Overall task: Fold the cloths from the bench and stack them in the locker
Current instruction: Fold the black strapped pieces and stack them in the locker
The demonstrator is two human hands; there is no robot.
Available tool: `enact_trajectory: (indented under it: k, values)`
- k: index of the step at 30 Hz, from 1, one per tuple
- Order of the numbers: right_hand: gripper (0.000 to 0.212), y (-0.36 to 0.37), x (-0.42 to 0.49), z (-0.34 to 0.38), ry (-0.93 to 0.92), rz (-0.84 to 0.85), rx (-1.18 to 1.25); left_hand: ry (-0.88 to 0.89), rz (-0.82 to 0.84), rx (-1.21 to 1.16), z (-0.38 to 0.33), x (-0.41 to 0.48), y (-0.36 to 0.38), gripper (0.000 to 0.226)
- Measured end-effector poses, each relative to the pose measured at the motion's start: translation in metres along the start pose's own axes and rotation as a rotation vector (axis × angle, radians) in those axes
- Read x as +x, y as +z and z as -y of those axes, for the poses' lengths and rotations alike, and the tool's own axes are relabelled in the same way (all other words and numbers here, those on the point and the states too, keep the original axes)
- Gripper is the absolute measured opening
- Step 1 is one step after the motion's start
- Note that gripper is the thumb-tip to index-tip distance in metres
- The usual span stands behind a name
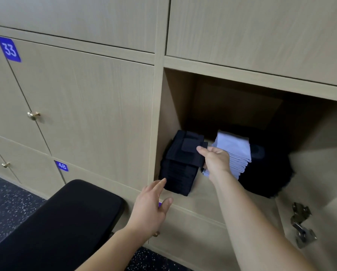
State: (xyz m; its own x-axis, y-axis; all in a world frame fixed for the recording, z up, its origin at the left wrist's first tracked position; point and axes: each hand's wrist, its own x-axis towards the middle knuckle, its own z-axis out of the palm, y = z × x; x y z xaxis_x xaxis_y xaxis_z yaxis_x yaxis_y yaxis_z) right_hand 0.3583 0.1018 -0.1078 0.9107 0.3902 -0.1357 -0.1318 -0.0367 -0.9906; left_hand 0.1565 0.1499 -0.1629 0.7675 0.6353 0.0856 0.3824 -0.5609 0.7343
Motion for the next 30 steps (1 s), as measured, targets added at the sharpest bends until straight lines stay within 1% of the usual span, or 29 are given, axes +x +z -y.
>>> enact_trajectory:
  k: [4, 8, 12, 17, 19, 20, 22, 25, 26, 29, 30]
  values:
    - [0.011, 0.014, 0.012, -0.010, 0.025, -0.001, -0.020, -0.005, -0.004, 0.016, 0.011, 0.009, 0.004, 0.060]
    - [0.022, 0.021, 0.022, -0.017, 0.025, -0.009, -0.037, 0.009, 0.002, 0.048, 0.019, 0.013, 0.007, 0.062]
    - [0.043, 0.024, 0.028, -0.024, 0.042, -0.015, -0.040, 0.008, 0.010, 0.060, 0.026, 0.015, 0.011, 0.062]
    - [0.047, 0.025, 0.030, -0.030, -0.019, -0.030, -0.187, 0.021, 0.013, 0.071, 0.028, 0.015, 0.014, 0.061]
    - [0.046, 0.026, 0.030, -0.032, -0.059, -0.038, -0.275, 0.024, 0.015, 0.071, 0.028, 0.015, 0.015, 0.062]
    - [0.042, 0.026, 0.029, -0.032, -0.072, -0.036, -0.321, 0.024, 0.015, 0.070, 0.028, 0.015, 0.015, 0.062]
    - [0.026, 0.025, 0.028, -0.033, -0.095, -0.036, -0.429, 0.026, 0.013, 0.063, 0.028, 0.014, 0.015, 0.062]
    - [0.023, 0.023, 0.023, -0.031, -0.117, -0.036, -0.566, 0.030, 0.016, 0.066, 0.029, 0.012, 0.016, 0.062]
    - [0.027, 0.022, 0.022, -0.030, -0.117, -0.032, -0.583, 0.030, 0.017, 0.066, 0.029, 0.012, 0.016, 0.062]
    - [0.052, 0.017, 0.016, -0.031, -0.126, -0.035, -0.593, 0.031, 0.017, 0.058, 0.028, 0.010, 0.019, 0.061]
    - [0.056, 0.014, 0.015, -0.032, -0.145, -0.037, -0.605, 0.031, 0.021, 0.052, 0.028, 0.010, 0.020, 0.061]
